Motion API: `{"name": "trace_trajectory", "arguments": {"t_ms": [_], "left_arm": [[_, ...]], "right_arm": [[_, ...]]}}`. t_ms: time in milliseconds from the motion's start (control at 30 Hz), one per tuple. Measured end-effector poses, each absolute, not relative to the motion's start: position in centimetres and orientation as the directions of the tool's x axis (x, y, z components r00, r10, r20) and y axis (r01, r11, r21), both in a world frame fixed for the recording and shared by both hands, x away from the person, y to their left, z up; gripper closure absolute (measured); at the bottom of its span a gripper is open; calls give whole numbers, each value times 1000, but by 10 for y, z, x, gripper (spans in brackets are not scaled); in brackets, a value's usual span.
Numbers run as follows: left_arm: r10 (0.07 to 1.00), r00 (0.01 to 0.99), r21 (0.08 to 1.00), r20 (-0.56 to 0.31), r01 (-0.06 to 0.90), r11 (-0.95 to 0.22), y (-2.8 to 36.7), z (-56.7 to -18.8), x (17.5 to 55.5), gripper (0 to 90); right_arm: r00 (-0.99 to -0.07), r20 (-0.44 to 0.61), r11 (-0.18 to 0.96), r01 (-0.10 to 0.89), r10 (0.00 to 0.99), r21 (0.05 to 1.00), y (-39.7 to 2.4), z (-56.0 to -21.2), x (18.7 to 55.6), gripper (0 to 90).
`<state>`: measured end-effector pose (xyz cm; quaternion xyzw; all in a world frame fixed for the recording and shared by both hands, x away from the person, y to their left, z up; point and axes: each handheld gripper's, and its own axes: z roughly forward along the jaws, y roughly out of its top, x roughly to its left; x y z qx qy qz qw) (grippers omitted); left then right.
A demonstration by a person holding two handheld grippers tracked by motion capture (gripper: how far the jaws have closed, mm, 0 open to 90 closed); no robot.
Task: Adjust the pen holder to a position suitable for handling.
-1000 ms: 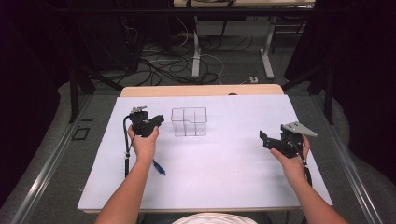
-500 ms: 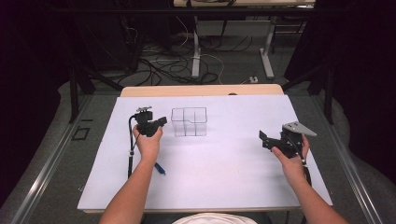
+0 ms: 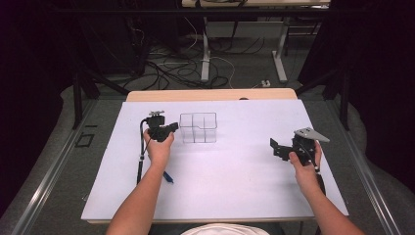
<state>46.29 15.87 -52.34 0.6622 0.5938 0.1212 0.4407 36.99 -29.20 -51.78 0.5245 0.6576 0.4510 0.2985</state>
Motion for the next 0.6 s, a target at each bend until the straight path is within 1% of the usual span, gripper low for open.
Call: {"name": "trace_trajectory", "arguments": {"t_ms": [67,100,267,433,600], "left_arm": [[889,279,729,-363,679,85,157,-523,463,898],[890,294,732,-350,678,63,157,-523,464,898],[896,302,739,-326,672,43,151,-522,465,899],[898,303,737,-320,675,35,151,-522,464,899],[896,302,742,-326,668,45,143,-522,464,899]], "right_arm": [[-270,68,54,421,960,906,-292,-518,370,0],[-270,68,54,421,960,906,-292,-518,370,0],[-279,64,62,420,958,905,-292,-518,370,0],[-282,67,60,420,957,906,-292,-518,370,0],[-282,68,60,421,957,905,-291,-518,370,0]]}}
